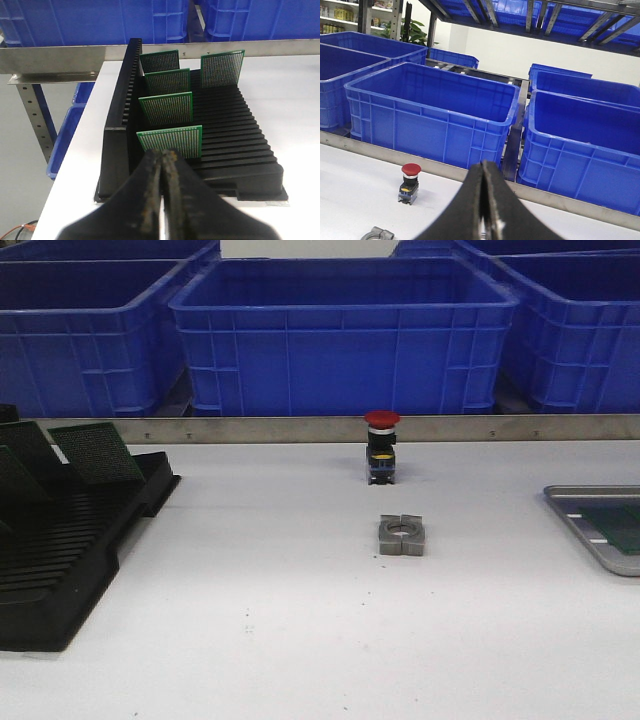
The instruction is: Place circuit board on tray
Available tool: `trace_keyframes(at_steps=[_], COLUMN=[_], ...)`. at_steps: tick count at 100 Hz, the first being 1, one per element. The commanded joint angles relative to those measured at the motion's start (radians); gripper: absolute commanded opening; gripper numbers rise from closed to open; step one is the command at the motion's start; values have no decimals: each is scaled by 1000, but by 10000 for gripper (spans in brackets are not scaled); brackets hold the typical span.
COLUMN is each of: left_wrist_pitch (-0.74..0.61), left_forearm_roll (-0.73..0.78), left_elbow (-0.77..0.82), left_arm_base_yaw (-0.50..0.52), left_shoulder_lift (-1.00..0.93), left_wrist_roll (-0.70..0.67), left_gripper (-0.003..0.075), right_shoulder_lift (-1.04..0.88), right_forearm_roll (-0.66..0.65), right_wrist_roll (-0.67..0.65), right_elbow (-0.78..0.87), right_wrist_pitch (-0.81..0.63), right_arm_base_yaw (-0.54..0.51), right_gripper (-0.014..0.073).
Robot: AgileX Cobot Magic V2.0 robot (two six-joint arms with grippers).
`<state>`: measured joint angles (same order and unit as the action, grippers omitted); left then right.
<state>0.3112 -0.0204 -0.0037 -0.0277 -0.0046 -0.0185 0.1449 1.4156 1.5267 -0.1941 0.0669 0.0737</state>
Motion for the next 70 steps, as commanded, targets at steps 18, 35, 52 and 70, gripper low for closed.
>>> trace_keyframes(at_steps=[18, 35, 52, 70], left_wrist_pitch=[-81, -81, -81, -81], left_forearm_roll=[1, 1, 1, 1], left_elbow=[29, 29, 29, 29], left_arm_base_yaw=[4, 4, 4, 4], left_shoulder_lift=[-33, -33, -33, -33], left_wrist_roll=[-11, -11, -11, -11], left_gripper=[-17, -17, -17, -17], right_shoulder_lift=[10, 10, 10, 10], right_forearm_roll=[12, 12, 12, -31], right_wrist_roll=[7, 7, 7, 7], right_elbow=[-29, -29, -29, -25], right_wrist_pitch=[-10, -28, -126, -223], right_arm_base_yaw=[-1, -1, -4, -5], right_gripper=[-59, -59, -59, -59])
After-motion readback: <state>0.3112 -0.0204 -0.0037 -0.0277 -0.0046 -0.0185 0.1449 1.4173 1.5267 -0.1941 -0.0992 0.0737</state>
